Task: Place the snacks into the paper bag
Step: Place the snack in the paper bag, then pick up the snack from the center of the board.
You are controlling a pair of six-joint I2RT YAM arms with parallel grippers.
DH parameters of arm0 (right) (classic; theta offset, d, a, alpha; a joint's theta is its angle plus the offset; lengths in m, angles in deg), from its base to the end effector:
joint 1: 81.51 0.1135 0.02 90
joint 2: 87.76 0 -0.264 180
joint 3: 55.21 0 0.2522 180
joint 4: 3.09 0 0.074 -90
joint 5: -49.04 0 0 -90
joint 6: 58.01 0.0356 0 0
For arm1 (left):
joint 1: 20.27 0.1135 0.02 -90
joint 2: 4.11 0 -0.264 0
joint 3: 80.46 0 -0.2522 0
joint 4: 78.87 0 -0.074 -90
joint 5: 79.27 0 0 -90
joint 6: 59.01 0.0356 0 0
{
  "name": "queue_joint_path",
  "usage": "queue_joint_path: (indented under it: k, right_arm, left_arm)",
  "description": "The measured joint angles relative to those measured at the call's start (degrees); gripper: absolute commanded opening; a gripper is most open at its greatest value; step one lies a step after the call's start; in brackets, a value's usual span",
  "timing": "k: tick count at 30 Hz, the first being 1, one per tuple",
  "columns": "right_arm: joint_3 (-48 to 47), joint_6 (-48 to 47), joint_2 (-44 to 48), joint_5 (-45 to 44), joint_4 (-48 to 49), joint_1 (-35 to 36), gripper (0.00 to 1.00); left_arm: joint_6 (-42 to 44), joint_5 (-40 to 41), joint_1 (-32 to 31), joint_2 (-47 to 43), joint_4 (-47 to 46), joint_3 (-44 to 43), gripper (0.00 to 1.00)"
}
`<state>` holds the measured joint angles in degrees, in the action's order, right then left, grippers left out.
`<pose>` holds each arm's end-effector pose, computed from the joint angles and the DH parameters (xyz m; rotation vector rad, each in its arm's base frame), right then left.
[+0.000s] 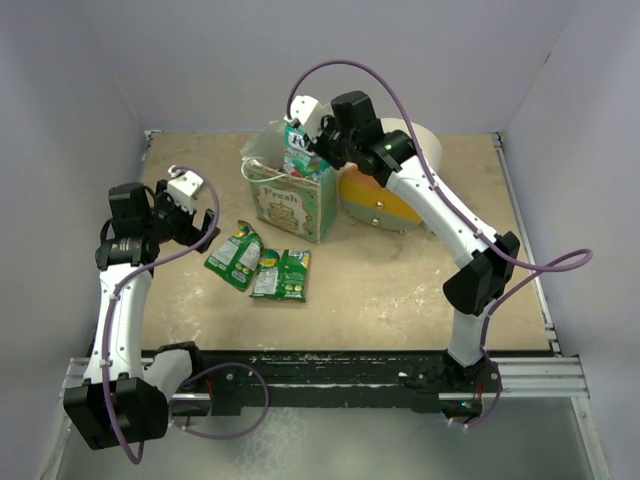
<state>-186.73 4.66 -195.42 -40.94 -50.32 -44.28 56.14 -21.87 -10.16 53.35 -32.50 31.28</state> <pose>0.3434 0.2610 0.4236 -1.0578 1.6742 0.1127 0.2104 0.0180 0.3228 0.5794 2.0112 -0.2544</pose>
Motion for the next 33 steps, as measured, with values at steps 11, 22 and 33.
queue_joint_path:
  k: [11,22,33]
  right_arm:
    - [-0.1,0.2,0.0,1.3,-0.6,0.0,0.27]
    - [0.5,1.7,0.9,4.2,-0.7,0.0,0.38]
    - [15.1,2.4,17.4,4.4,4.1,-0.1,0.38]
  left_arm:
    - [2.6,-0.3,0.0,0.5,0.5,1.4,0.99]
    - [6.3,0.2,0.0,2.6,0.5,5.5,0.99]
    - [12.1,1.9,0.0,9.5,0.1,7.3,0.95]
